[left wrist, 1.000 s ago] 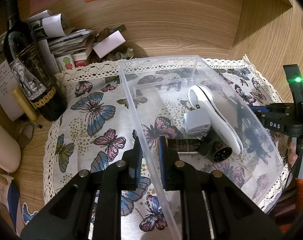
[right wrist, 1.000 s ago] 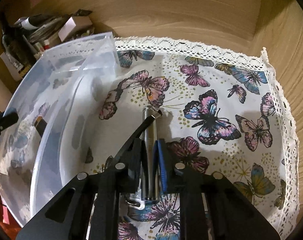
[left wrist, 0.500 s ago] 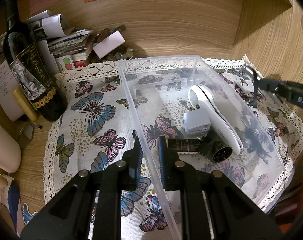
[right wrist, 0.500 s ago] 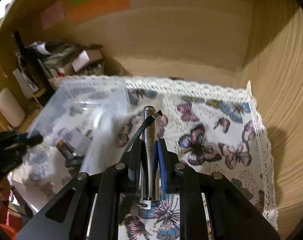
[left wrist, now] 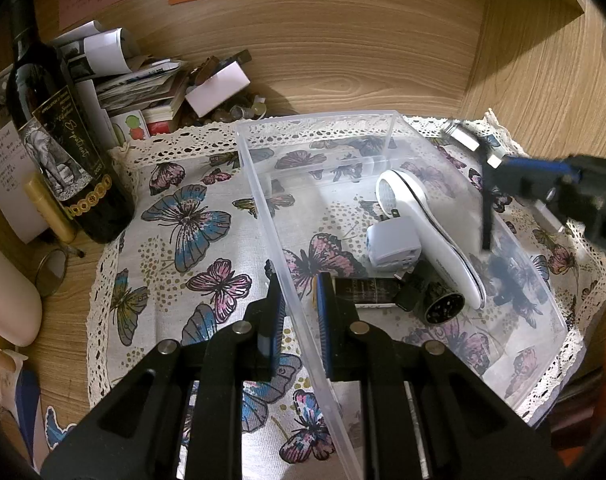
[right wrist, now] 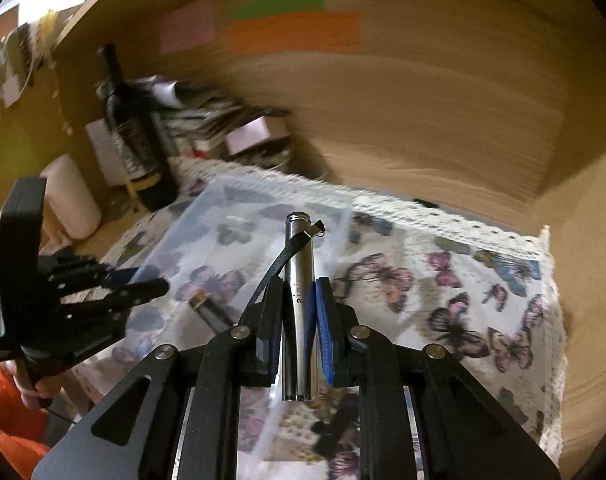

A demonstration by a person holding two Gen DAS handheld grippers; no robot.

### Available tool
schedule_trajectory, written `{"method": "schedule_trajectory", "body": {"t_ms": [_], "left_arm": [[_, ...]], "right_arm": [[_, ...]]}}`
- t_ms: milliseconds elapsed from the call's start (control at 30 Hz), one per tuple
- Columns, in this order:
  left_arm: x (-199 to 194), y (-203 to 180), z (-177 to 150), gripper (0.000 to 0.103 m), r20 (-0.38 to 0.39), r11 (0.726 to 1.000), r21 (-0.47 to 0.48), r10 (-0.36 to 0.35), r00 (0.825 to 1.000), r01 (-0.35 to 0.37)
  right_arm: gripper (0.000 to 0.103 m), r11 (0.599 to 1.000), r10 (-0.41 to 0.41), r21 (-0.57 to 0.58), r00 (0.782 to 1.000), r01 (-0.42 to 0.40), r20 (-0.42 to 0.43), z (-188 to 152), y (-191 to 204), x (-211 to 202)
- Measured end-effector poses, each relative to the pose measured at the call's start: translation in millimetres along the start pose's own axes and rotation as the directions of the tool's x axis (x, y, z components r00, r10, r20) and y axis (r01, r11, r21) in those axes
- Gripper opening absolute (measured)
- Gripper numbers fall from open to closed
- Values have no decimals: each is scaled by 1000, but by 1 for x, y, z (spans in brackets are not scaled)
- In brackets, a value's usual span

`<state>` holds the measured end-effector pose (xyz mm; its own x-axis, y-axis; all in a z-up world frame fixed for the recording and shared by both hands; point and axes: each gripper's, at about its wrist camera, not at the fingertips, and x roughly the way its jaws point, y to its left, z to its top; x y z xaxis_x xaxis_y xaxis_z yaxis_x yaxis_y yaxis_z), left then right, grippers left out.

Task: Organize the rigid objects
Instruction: 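Lower the silver metal tool into the box and release it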

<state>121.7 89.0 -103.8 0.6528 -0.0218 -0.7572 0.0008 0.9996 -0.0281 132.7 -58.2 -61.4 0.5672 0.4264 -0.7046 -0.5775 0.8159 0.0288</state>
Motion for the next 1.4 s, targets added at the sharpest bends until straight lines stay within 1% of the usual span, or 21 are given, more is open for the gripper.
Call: {"method": "schedule_trajectory", "body": {"t_ms": [200, 367, 433, 600, 800, 967, 1100, 1233, 1400], "left_arm": [[0, -1, 0, 14, 1, 1000, 0, -1, 1000, 1], [0, -1, 0, 14, 1, 1000, 0, -1, 1000, 1], [0, -1, 0, 14, 1, 1000, -2, -2, 1000, 2], [0, -1, 0, 14, 1, 1000, 1, -1, 1000, 1], [0, -1, 0, 14, 1, 1000, 2, 0, 1000, 0], [0, -1, 0, 14, 1, 1000, 2, 0, 1000, 0], [0, -1, 0, 14, 1, 1000, 4, 1, 1000, -1], [0, -2, 0, 14, 0, 1000, 4, 2, 1000, -2], [0, -2, 0, 14, 1, 1000, 4, 1, 1000, -1]], "right_arm": [[15, 998, 36, -39, 996, -39, -87, -7, 16, 27], [15, 998, 31, -51, 987, -40, -157, -11, 20, 43], [15, 998, 33, -50, 985, -42, -171, -12, 19, 46], [15, 998, 29, -46, 989, -36, -144, -10, 17, 36], [17, 1000, 1, -12, 996, -2, -93, -8, 5, 16], [20, 999, -36, 26, 998, 38, -60, -8, -10, 2], [23, 994, -85, 62, 996, 88, -41, -14, -25, -10], [30, 986, -132, 94, 990, 135, -47, -24, -39, -15], [30, 979, -149, 126, 983, 162, -109, -45, -53, -7]]}}
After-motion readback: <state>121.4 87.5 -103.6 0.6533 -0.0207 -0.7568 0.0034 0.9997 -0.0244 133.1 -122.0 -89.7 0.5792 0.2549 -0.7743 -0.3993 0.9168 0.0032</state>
